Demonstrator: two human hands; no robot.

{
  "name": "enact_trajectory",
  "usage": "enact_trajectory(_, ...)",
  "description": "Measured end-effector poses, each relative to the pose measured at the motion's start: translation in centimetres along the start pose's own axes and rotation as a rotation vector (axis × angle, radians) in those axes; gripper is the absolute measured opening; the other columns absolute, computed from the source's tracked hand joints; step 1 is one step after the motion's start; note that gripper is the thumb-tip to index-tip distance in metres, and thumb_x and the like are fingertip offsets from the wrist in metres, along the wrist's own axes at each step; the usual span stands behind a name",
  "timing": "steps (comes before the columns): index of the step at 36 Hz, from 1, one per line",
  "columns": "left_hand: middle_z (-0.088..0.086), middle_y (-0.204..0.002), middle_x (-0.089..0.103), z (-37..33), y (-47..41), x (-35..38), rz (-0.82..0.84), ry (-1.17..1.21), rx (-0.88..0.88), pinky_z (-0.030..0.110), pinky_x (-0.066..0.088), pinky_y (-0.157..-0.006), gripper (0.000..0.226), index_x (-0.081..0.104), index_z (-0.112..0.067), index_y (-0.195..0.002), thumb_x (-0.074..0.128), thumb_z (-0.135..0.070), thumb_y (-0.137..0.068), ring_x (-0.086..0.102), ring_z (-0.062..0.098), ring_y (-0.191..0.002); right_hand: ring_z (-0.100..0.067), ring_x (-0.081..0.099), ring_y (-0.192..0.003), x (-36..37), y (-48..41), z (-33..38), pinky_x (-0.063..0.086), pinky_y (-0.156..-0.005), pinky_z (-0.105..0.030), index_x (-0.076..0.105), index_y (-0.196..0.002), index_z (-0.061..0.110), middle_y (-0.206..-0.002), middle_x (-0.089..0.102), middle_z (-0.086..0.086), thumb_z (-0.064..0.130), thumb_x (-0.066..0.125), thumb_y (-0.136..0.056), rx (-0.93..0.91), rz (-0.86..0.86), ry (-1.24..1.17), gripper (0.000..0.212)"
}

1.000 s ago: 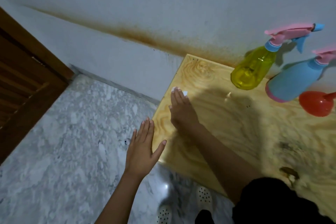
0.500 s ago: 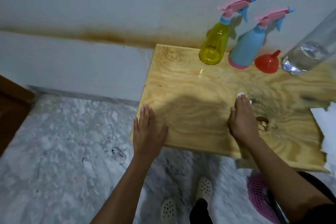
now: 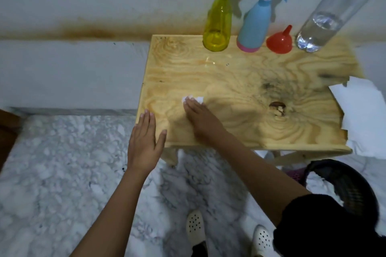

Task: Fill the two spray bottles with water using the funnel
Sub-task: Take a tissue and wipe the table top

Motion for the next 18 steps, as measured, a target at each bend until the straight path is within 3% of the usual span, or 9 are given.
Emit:
enact_trajectory(3,0.003,-0.159,0.007,-1.1,0.5,0.4,-0.045,0.039,-0.079,0.032,0.0,-0.117,0.073,0.016,-0.01,-0.149,0.016,-0.054,-0.091,0.001,0.012,-0.146,-0.041,0.047,-0.127,-0.2,3.1,-0.6,0.036,-0.105,-0.049,0.05,-0.128,-0.008,-0.136,0.05,-0.024,-0.008,0.038,-0.074,-0.119,0.029,-0.101,0.055)
enact_trajectory(6,0.006,-0.158,0.012,-2.7,1.0,0.8,-0.096,0.07,-0.171,0.035,0.001,-0.117,0.069,0.02,-0.007,-0.149,0.026,-0.047,-0.092,0.004,0.018,-0.146,-0.039,0.053,-0.119,-1.1,6.0,-1.1,0.045,-0.097,-0.046,0.056,-0.124,-0.004,-0.131,0.055,-0.021,-0.011,0.053,-0.077,-0.13,0.008,-0.145,0.047)
enact_trajectory(9,0.011,-0.157,0.017,-4.9,1.9,1.6,-0.135,0.112,-0.218,0.037,0.006,-0.117,0.065,0.026,-0.003,-0.147,0.041,-0.041,-0.096,0.01,0.023,-0.146,-0.039,0.059,-0.101,-2.0,8.2,-1.9,0.054,-0.079,-0.043,0.061,-0.114,-0.002,-0.117,0.061,-0.022,-0.014,0.052,-0.071,-0.103,-0.039,-0.096,0.045)
enact_trajectory(11,0.013,-0.156,0.02,-6.6,2.8,2.1,-0.136,0.122,-0.239,0.039,0.013,-0.117,0.063,0.03,-0.001,-0.144,0.049,-0.036,-0.096,0.015,0.026,-0.144,-0.039,0.059,-0.095,-2.8,9.4,-2.0,0.053,-0.074,-0.04,0.061,-0.109,-0.003,-0.112,0.061,-0.022,-0.016,0.044,-0.069,-0.086,-0.065,-0.06,0.046)
enact_trajectory(14,0.015,-0.154,0.023,-9.2,3.9,2.5,-0.115,0.132,-0.249,0.043,0.021,-0.114,0.059,0.036,-0.001,-0.141,0.051,-0.034,-0.095,0.019,0.03,-0.142,-0.039,0.05,-0.099,-3.7,10.9,-2.5,0.043,-0.078,-0.041,0.058,-0.111,-0.007,-0.114,0.055,-0.025,-0.022,0.041,-0.068,-0.05,-0.047,0.01,0.048)
enact_trajectory(18,0.016,-0.145,0.034,-12.2,5.1,2.9,-0.033,0.148,-0.227,0.045,0.034,-0.106,0.047,0.045,-0.001,-0.132,0.053,-0.027,-0.094,0.027,0.03,-0.136,-0.035,0.052,-0.069,-4.9,14.1,-4.1,0.032,-0.055,-0.03,0.063,-0.089,-0.006,-0.082,0.056,-0.023,-0.02,0.049,-0.059,0.032,0.012,-0.046,0.036)
Point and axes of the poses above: each hand's wrist, its own y-axis away from the middle knuckle, its own x-axis out of the palm, z = x × y, the point moved 2 cm from there along -y, towards the middle knuckle
